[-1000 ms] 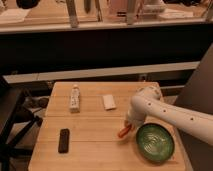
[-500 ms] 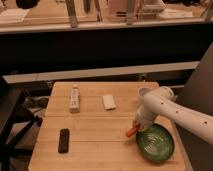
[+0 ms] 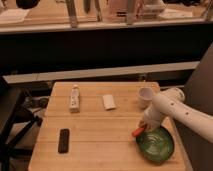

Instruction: Place the pepper in the ceramic bowl

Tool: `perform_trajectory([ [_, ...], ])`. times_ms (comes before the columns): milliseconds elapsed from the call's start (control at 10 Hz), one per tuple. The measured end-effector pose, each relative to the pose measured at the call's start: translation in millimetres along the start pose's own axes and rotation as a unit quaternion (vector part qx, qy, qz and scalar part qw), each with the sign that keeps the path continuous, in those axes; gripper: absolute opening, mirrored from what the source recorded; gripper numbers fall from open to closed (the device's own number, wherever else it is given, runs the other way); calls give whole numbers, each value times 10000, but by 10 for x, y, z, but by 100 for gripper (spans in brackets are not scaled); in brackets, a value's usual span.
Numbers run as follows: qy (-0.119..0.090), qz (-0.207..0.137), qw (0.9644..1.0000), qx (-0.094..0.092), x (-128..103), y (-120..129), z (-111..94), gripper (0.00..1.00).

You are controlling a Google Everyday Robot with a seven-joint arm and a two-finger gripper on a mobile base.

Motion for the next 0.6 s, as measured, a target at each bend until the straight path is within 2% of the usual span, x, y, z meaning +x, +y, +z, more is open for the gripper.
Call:
perform_trajectory([
  [600, 0, -6, 10000, 19, 12, 81, -31, 0],
])
